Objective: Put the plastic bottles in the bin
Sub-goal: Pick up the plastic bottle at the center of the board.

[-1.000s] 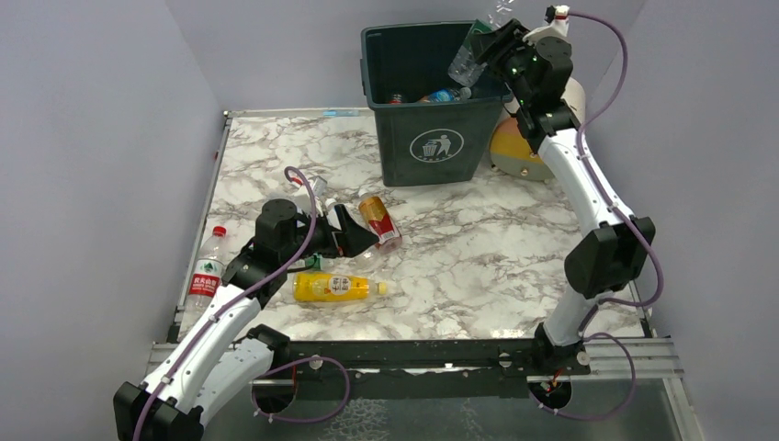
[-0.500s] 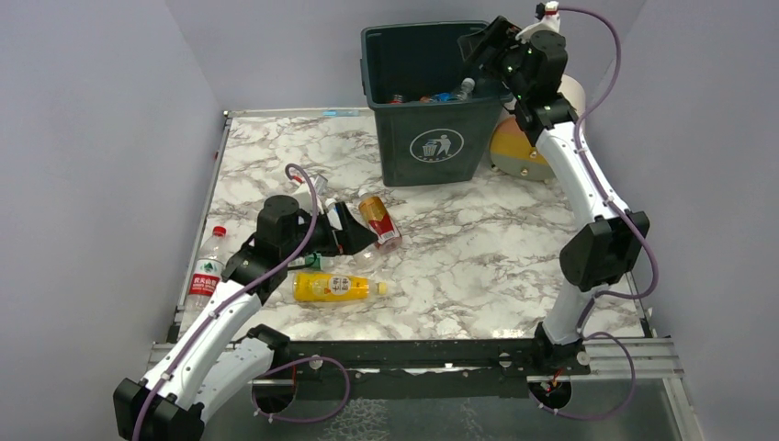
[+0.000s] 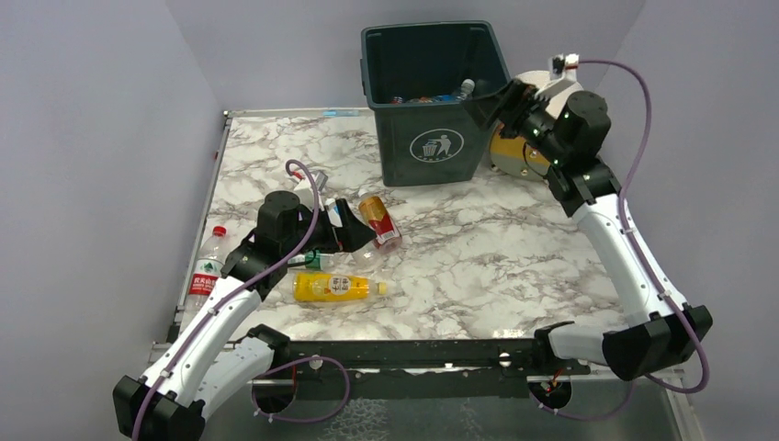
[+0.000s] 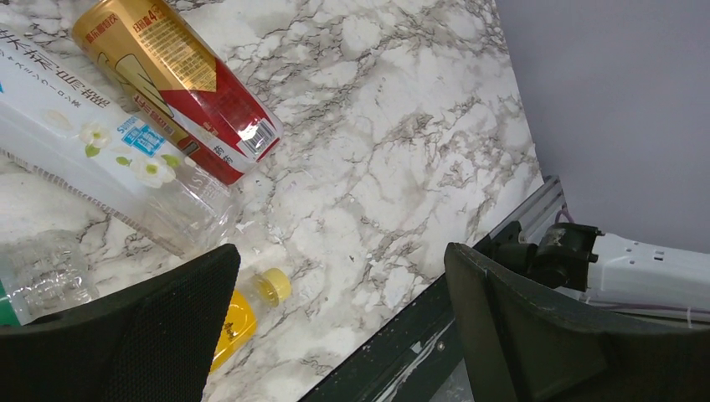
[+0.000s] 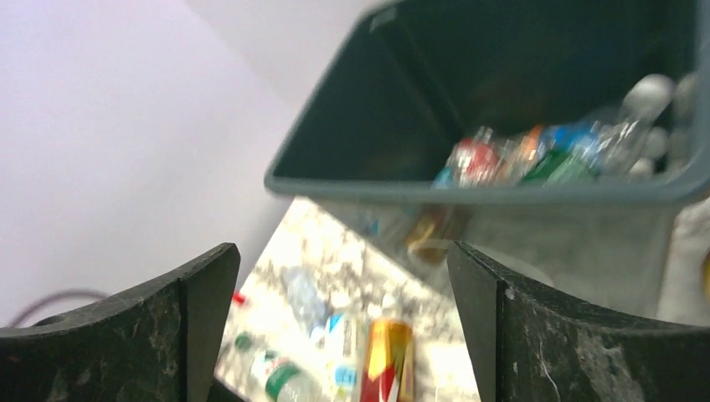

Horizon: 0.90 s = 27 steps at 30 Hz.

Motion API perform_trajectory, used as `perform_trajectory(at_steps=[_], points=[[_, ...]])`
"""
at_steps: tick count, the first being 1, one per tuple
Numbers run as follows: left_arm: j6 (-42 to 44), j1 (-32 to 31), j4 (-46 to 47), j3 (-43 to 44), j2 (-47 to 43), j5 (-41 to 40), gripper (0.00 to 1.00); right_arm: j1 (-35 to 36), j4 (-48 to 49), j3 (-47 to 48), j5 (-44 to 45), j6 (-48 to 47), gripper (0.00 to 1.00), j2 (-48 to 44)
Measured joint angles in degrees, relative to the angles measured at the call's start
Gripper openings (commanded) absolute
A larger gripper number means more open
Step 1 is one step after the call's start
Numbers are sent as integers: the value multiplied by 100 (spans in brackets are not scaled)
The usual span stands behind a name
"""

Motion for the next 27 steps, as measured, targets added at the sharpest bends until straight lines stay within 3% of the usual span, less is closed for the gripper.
perform_trajectory(at_steps=[11, 17, 27], points=[[70, 0, -7, 35, 81, -155, 99, 1163, -459, -2133, -271, -369, 100, -321], [66, 0, 2, 35, 81, -175, 99, 1908, -407, -2275, 168, -597, 100, 81], [28, 0, 9, -44, -13, -267, 99, 2710, -323, -2181, 1176, -1003, 100, 1849]])
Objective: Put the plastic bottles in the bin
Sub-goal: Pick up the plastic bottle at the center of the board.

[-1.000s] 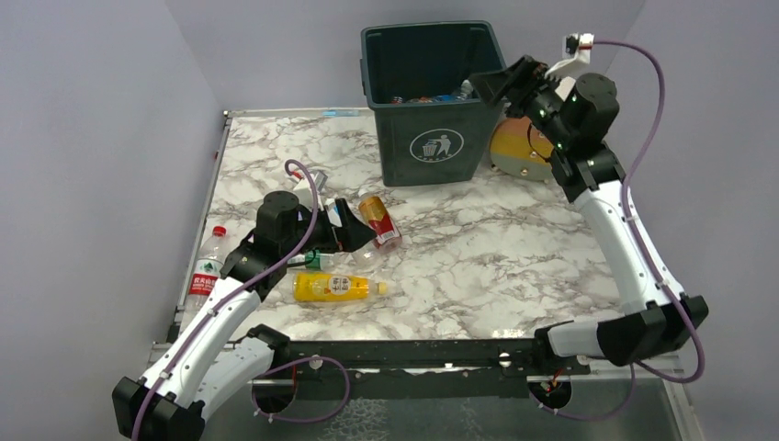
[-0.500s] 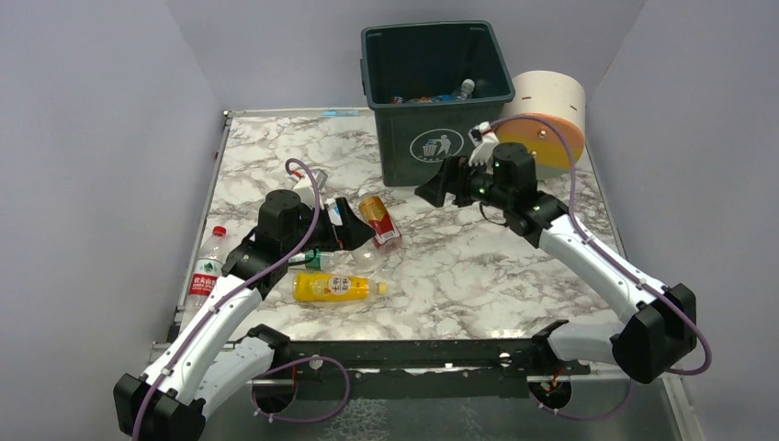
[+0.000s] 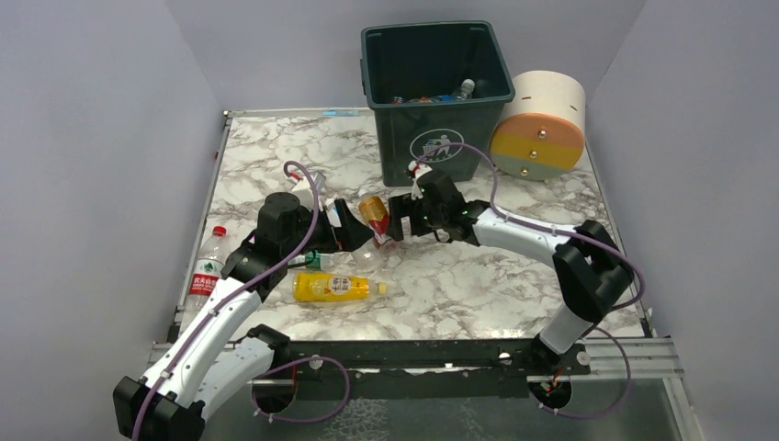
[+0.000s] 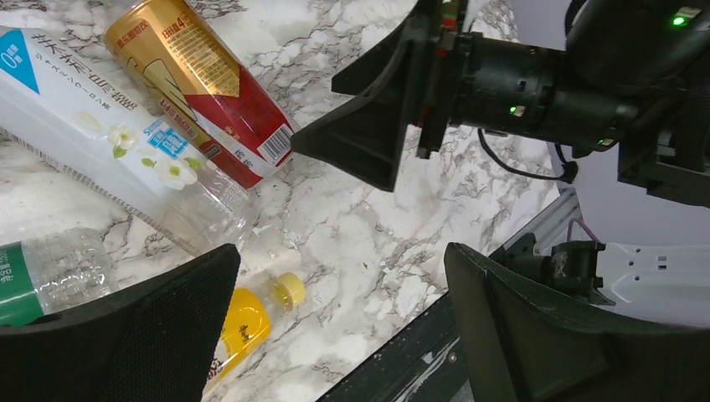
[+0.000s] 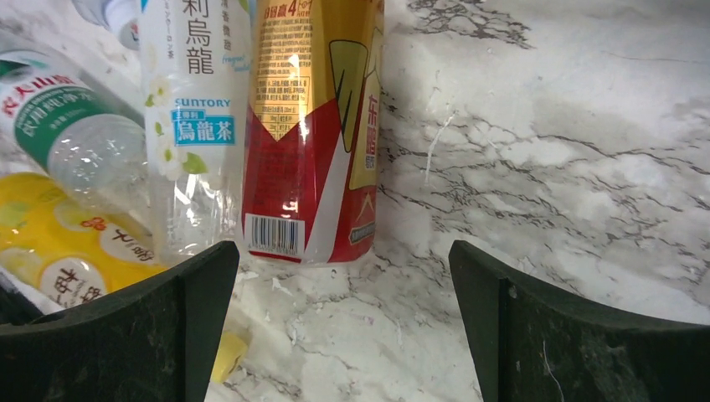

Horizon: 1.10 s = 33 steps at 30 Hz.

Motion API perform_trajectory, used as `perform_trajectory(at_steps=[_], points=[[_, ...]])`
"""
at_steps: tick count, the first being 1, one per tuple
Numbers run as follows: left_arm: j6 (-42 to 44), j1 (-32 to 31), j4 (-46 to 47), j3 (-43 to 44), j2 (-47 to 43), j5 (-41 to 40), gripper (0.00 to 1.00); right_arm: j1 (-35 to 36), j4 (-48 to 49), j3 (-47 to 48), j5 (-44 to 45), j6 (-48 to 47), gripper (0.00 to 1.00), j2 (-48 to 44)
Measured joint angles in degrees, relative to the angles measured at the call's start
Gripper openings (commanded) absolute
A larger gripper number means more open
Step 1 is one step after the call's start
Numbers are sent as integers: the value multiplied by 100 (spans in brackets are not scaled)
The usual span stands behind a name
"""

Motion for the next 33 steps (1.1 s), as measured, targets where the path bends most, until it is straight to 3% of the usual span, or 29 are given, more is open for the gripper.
perform_trajectory(at_steps=[23, 33], points=[[2, 0, -28, -177, -136, -166, 99, 575, 52, 1102, 772, -542, 100, 1556], [-2, 0, -39, -256, -219, -168, 99, 605, -168, 1228, 1169, -542, 75, 1779]])
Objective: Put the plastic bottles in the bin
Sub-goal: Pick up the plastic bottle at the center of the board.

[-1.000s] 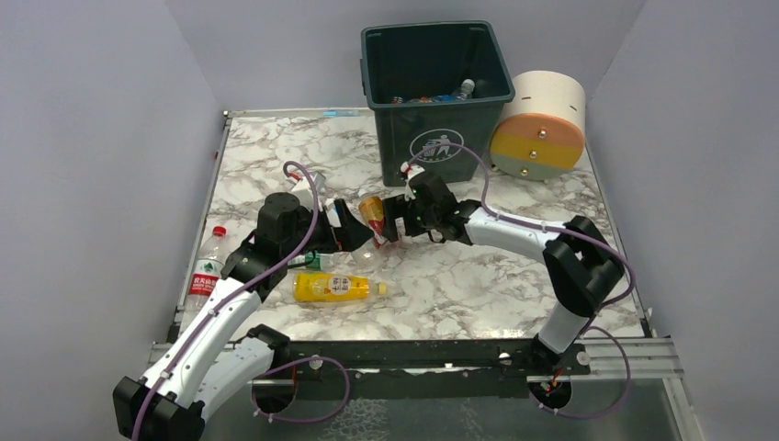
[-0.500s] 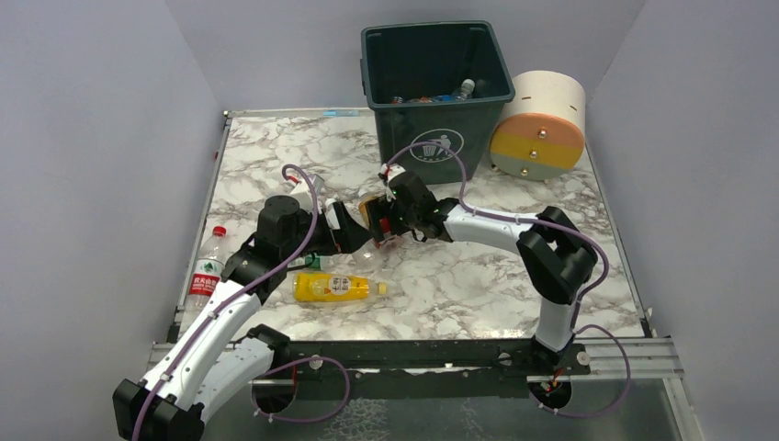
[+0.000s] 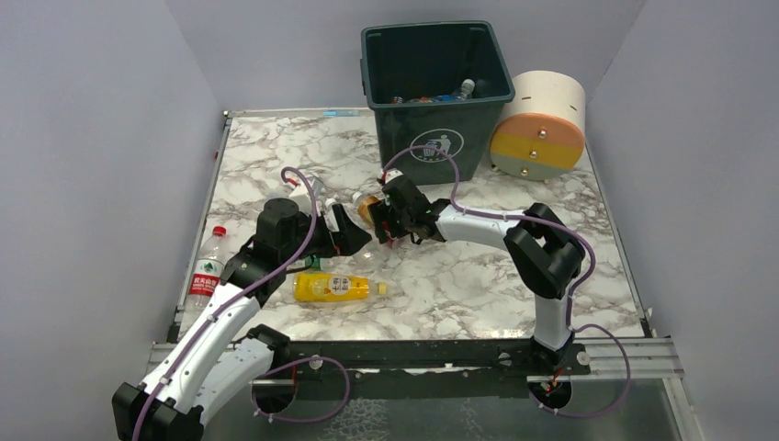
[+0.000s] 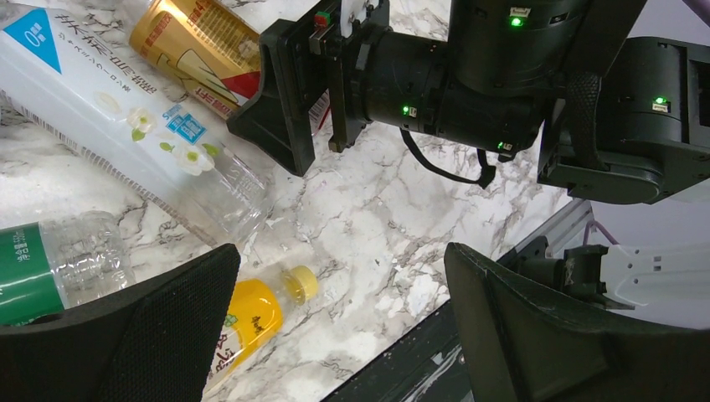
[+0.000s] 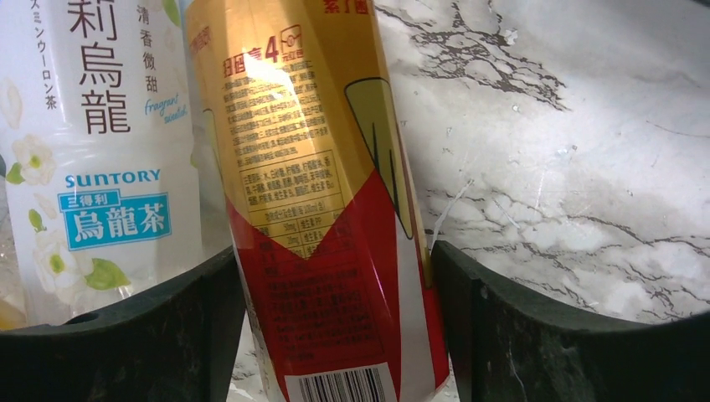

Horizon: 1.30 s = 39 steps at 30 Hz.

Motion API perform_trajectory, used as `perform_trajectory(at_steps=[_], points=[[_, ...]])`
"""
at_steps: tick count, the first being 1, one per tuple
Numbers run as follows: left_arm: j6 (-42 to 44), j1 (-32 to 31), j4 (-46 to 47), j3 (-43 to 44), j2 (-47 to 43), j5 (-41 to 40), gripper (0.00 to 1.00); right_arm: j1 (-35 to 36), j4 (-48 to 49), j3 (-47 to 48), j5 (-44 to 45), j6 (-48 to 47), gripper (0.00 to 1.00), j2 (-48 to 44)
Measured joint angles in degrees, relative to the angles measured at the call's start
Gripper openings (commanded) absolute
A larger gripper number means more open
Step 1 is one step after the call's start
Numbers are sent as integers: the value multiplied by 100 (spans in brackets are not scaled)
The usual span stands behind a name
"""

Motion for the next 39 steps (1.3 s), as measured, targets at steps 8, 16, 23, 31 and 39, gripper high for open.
perform_trajectory(at_steps=[8, 16, 23, 31, 39], points=[[-31, 0, -2, -52, -85, 0, 99, 2, 2, -160, 151, -55, 65, -144], [-61, 0, -2, -70, -122, 2, 99, 4, -153, -433, 164, -168, 63, -935], [-68, 0, 22, -144, -168, 4, 99, 4, -363, -560, 157, -249, 63, -1696], [-70, 0, 52, -197, -181, 7, 99, 4, -721, -885, 74, -299, 63, -2557], [-68, 0, 155, -197, -28, 9, 99, 4, -931, -896, -258, -435, 63, -3477]])
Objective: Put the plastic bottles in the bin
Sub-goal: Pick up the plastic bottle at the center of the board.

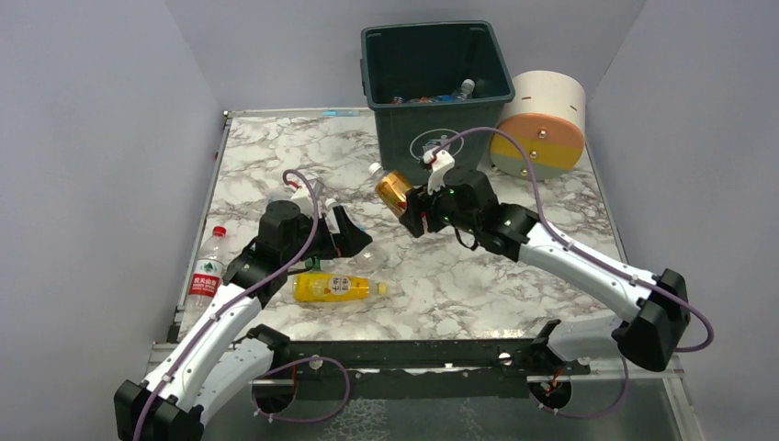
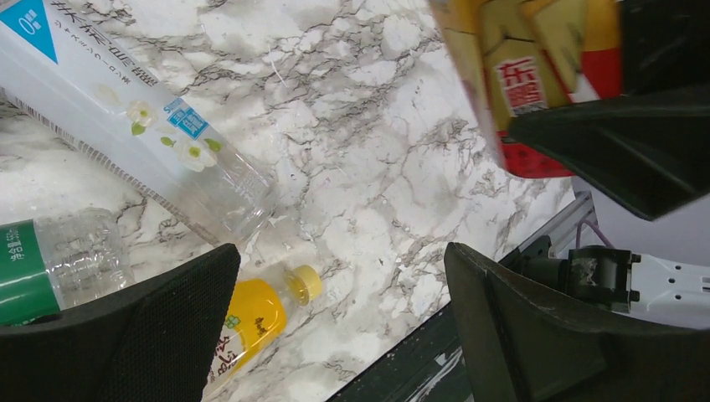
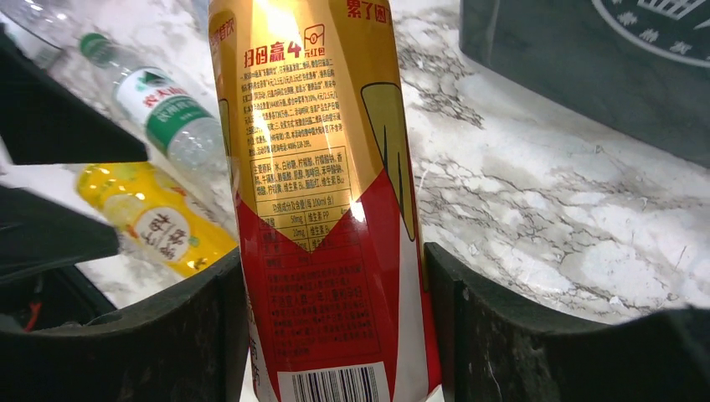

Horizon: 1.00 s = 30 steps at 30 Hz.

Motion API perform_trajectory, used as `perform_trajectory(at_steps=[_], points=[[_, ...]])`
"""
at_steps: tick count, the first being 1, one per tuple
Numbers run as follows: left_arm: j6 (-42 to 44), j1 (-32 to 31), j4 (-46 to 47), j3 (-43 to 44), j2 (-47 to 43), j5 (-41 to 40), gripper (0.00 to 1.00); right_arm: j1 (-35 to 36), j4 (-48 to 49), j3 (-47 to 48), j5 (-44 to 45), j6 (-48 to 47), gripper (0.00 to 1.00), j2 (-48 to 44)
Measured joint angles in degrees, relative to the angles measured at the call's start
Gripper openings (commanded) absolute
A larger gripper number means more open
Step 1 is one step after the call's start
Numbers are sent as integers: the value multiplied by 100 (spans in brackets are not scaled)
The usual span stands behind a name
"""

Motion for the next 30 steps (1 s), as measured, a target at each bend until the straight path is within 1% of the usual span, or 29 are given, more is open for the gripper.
perform_trajectory(at_steps=[9, 14, 21, 30], points=[[0, 0, 109, 0, 190, 17, 99, 2, -179, 144, -391, -50, 63, -767], [-13, 0, 214, 0, 238, 24, 99, 2, -245, 612, -522, -39, 63, -1117], [-85, 0, 284, 0, 225, 57, 99, 7, -186, 1600, -544, -4, 63, -955], [-254, 0, 269, -317, -378, 66, 99, 11, -179, 1764, -544, -4, 63, -669]])
